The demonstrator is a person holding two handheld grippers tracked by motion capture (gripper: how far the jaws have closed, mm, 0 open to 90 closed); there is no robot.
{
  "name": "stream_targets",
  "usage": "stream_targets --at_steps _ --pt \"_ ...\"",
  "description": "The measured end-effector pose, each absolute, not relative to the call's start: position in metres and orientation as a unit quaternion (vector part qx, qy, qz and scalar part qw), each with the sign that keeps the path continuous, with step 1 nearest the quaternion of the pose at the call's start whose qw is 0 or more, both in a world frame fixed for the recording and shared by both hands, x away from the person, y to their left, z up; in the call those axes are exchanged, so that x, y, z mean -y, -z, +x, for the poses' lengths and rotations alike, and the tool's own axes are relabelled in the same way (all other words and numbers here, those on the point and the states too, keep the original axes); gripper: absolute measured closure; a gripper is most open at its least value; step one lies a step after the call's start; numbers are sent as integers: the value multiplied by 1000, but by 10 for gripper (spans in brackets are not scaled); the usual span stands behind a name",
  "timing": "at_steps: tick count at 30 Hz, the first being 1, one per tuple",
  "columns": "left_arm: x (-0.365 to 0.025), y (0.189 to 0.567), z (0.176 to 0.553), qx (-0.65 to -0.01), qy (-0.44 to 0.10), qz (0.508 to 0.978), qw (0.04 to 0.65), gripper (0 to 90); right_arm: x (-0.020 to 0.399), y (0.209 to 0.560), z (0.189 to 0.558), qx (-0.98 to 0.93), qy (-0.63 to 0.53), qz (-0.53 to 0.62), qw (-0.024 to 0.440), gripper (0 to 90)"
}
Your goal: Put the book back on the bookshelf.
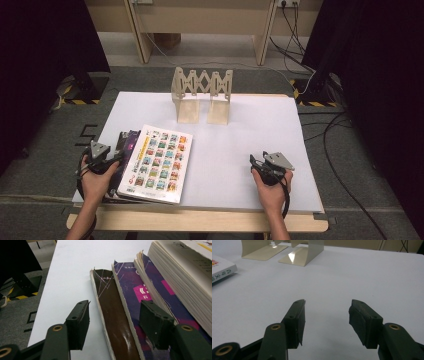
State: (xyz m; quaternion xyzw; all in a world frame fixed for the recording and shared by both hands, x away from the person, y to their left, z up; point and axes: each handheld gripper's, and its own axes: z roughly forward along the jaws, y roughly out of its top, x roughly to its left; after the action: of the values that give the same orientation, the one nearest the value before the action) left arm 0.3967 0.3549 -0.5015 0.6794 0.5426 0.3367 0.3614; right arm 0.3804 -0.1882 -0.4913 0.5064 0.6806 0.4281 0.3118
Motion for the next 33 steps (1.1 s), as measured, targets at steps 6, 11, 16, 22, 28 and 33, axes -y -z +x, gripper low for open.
stream_targets --at_steps 6,11,16,22,28,33 --pt "-356 501 397 -544 -336 678 361 419 188 491 385 -689 -418 511 299 466" --pt "-362 501 398 -554 -314 671 381 449 182 487 386 -684 -434 512 284 450" --pt "-368 498 395 -563 -301 656 403 461 165 473 387 -686 -449 502 274 449" --pt "-362 476 397 -571 -284 659 399 464 135 462 395 -712 -442 490 239 460" --pt "-349 453 405 -549 -255 680 413 462 109 459 406 -732 -437 471 225 464" --pt "-334 446 414 -535 -230 700 415 462 92 457 415 -742 -438 461 210 464"
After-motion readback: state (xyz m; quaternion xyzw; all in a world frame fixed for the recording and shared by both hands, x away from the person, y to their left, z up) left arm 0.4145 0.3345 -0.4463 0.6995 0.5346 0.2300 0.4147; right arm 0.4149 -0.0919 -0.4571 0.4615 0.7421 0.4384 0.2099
